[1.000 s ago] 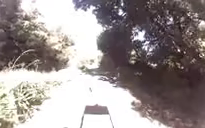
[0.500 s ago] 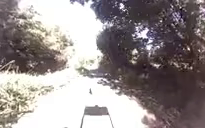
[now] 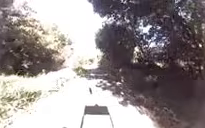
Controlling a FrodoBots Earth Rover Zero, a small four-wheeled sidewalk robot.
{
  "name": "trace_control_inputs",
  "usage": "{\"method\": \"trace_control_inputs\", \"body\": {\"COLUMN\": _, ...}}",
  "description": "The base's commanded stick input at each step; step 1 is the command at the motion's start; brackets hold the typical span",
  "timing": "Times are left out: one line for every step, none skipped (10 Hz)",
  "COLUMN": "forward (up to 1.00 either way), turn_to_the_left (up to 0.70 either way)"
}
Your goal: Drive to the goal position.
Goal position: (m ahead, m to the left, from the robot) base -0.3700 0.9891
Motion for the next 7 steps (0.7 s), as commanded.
{"method": "trace_control_inputs", "body": {"forward": 1.00, "turn_to_the_left": 0.01}}
{"method": "trace_control_inputs", "body": {"forward": 1.00, "turn_to_the_left": 0.01}}
{"method": "trace_control_inputs", "body": {"forward": 1.00, "turn_to_the_left": 0.01}}
{"method": "trace_control_inputs", "body": {"forward": 1.00, "turn_to_the_left": 0.01}}
{"method": "trace_control_inputs", "body": {"forward": 1.00, "turn_to_the_left": 0.09}}
{"method": "trace_control_inputs", "body": {"forward": 1.00, "turn_to_the_left": 0.14}}
{"method": "trace_control_inputs", "body": {"forward": 1.00, "turn_to_the_left": 0.05}}
